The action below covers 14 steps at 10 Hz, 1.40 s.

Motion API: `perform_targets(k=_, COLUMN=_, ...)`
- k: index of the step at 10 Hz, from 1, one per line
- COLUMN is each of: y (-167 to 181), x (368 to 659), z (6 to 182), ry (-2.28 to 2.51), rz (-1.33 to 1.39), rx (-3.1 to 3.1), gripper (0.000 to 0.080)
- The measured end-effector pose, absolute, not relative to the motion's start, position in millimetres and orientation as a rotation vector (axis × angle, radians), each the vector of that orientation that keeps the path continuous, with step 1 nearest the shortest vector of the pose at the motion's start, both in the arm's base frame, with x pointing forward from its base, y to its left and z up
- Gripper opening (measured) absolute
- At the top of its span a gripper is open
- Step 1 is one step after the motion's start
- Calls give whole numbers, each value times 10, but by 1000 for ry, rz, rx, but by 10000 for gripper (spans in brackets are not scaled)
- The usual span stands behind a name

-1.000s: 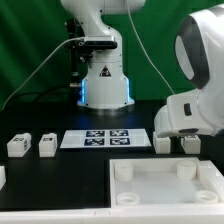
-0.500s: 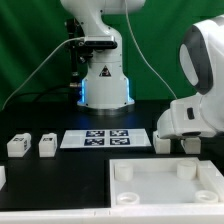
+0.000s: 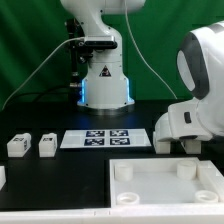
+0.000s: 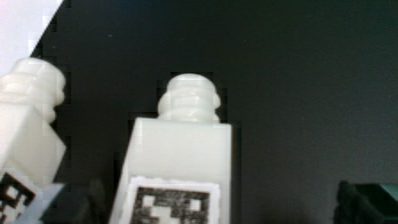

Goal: Assemble one leg

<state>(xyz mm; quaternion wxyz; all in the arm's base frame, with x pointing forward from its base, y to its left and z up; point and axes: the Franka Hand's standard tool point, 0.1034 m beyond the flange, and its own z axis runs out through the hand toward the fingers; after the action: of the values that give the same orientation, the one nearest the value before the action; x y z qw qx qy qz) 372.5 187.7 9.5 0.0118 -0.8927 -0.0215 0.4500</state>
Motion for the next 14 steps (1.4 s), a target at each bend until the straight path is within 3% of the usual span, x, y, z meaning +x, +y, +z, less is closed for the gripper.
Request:
perform_targets(k=1, y=1877, x=3725, z=95, ry=-67, rz=1403, rx=-2783, gripper=619)
perform_targets(k=2, y=1877, x=3725, z=95, ry=-67, rz=1403, rx=-2783, gripper=438)
perform_targets(k=3, y=1877, x=3725, z=95, ry=-67, rz=1403, rx=-2783, gripper=438)
perform_targets(k=4, y=1876, x=3724, z=95, ry=-67, rz=1404, rx=-2783, gripper=285)
perform_targets(k=11, y=1873, x=3739, z=104, ry=-69, rz=1399, rx=-2784, gripper=287)
perform_targets(k=12, y=1844, x=3820, z=205, ry=-91, rz=1386, rx=-2780, gripper=287)
perform_targets(k=14, y=1769, x=4048, z=619, ry=-122, rz=1314, rx=-2801, gripper=288)
